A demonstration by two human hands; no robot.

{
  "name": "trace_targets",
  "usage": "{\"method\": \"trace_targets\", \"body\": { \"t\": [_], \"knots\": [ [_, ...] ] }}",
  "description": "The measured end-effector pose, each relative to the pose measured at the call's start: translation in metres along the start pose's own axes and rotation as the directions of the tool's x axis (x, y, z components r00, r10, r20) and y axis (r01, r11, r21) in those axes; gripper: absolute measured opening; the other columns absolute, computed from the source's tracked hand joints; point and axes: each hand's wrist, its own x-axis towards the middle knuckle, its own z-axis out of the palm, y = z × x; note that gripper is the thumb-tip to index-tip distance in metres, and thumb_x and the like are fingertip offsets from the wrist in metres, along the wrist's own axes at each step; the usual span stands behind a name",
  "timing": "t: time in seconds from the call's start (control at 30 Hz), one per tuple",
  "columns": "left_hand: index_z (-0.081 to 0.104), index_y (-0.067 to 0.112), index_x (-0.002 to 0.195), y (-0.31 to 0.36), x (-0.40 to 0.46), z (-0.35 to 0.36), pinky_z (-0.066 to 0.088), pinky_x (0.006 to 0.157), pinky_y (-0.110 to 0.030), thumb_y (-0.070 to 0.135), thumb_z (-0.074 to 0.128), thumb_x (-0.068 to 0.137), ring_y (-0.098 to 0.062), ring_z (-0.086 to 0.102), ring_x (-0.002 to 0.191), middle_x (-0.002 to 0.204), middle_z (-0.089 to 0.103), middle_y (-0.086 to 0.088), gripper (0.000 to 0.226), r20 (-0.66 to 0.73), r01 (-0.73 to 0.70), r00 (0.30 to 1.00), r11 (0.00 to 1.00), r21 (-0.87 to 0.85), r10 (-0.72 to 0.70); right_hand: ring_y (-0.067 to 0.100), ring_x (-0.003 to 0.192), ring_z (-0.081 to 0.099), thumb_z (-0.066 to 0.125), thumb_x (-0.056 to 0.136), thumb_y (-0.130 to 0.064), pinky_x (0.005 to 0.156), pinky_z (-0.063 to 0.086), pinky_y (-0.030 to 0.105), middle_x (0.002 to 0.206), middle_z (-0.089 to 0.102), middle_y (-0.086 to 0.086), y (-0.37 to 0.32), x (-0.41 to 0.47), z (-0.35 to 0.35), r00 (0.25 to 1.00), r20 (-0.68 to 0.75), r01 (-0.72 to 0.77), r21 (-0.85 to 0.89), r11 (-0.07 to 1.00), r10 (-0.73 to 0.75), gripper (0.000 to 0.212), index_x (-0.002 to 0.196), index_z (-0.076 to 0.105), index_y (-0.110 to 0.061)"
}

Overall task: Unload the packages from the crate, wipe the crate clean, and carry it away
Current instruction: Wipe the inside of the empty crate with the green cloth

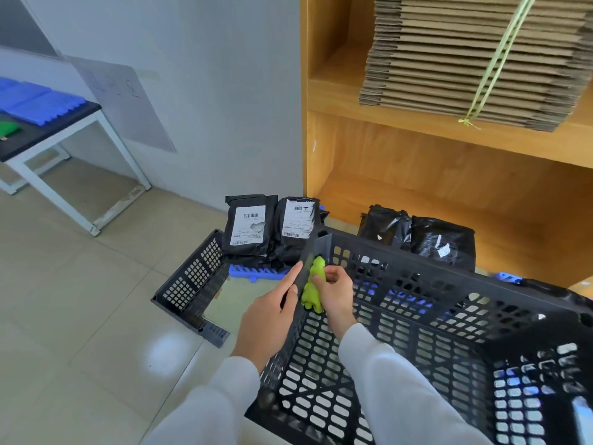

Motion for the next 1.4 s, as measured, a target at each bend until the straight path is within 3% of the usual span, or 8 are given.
{"method": "trace_targets", "body": {
  "t": [0.2,0.53,0.7,0.77,0.9,1.13,1.3,1.4],
  "knots": [
    [0.025,0.069,0.146,-0.002,0.001,0.003,0.040,0.062,-0.021,0.044,0.034,0.109,-0.006,0.047,0.064,0.069,0.042,0.009,0.046,-0.006,-0.004,1.000,0.999,-0.037,0.004,0.021,0.089,0.070,0.080,0.082,-0.016,0.085,0.060,0.043,0.100,0.071,0.003,0.044,0.024,0.005,0.987,0.007,-0.156,-0.096,0.983,0.158,0.023,0.100,0.066,-0.018],
    [0.027,0.070,0.145,-0.004,0.002,0.004,0.034,0.056,-0.017,0.043,0.037,0.108,-0.006,0.043,0.059,0.065,0.040,0.008,0.046,0.001,-0.002,1.000,0.998,-0.065,0.002,0.017,0.089,0.062,0.082,0.082,-0.020,0.084,0.050,0.026,0.103,0.071,0.002,0.083,0.040,0.009,0.969,-0.044,-0.241,-0.375,0.895,0.243,0.034,0.112,0.070,-0.011],
    [0.023,0.072,0.145,-0.001,0.000,0.001,0.048,0.067,-0.024,0.046,0.034,0.109,-0.011,0.055,0.073,0.084,0.059,0.005,0.046,0.007,0.033,0.999,0.999,-0.012,-0.033,0.021,0.096,0.066,0.082,0.083,-0.021,0.090,0.055,0.034,0.109,0.073,0.007,0.094,0.046,0.010,0.961,0.012,-0.247,-0.424,0.872,0.278,0.038,0.117,0.069,-0.009],
    [0.023,0.072,0.145,-0.001,0.000,0.003,0.047,0.068,-0.024,0.046,0.034,0.109,-0.012,0.054,0.073,0.083,0.056,0.003,0.046,0.004,0.029,1.000,1.000,-0.004,-0.029,0.024,0.094,0.069,0.085,0.080,-0.021,0.086,0.059,0.038,0.105,0.073,0.007,0.089,0.046,0.007,0.941,0.009,-0.308,-0.394,0.866,0.339,0.035,0.109,0.070,-0.009],
    [0.020,0.071,0.146,0.000,0.001,0.003,0.047,0.067,-0.028,0.045,0.033,0.109,-0.013,0.054,0.072,0.081,0.048,0.004,0.047,0.011,0.030,0.999,0.999,0.013,-0.030,0.029,0.086,0.071,0.085,0.078,-0.005,0.054,0.055,0.029,0.095,0.071,0.014,0.074,0.035,0.002,0.898,0.056,-0.418,-0.195,0.887,0.436,0.025,0.083,0.063,-0.015],
    [0.016,0.071,0.147,0.003,0.002,0.001,0.048,0.067,-0.030,0.044,0.029,0.109,-0.011,0.054,0.071,0.082,0.048,0.007,0.048,0.044,0.034,0.998,0.998,0.049,-0.037,0.028,0.077,0.074,0.083,0.079,-0.004,0.064,0.063,0.035,0.085,0.075,0.015,0.043,0.006,-0.006,0.923,0.175,-0.338,-0.049,0.940,0.342,0.015,0.084,0.069,-0.007],
    [0.019,0.068,0.149,0.006,-0.001,-0.001,0.033,0.056,-0.027,0.043,0.029,0.110,-0.008,0.045,0.061,0.068,0.042,0.008,0.047,0.059,0.024,0.998,0.997,0.067,-0.028,0.024,0.069,0.071,0.081,0.081,-0.005,0.061,0.062,0.035,0.077,0.071,0.010,0.004,-0.021,-0.014,0.944,0.220,-0.261,0.044,0.964,0.246,0.013,0.085,0.069,-0.005],
    [0.018,0.068,0.149,0.008,-0.001,-0.003,0.037,0.055,-0.028,0.044,0.029,0.109,-0.010,0.050,0.061,0.066,0.047,0.005,0.048,0.056,0.040,0.997,0.993,0.107,-0.046,0.020,0.068,0.071,0.081,0.079,-0.007,0.059,0.061,0.034,0.077,0.071,0.008,-0.013,-0.036,-0.016,0.960,0.217,-0.188,0.027,0.982,0.178,0.013,0.087,0.071,-0.002]
  ]
}}
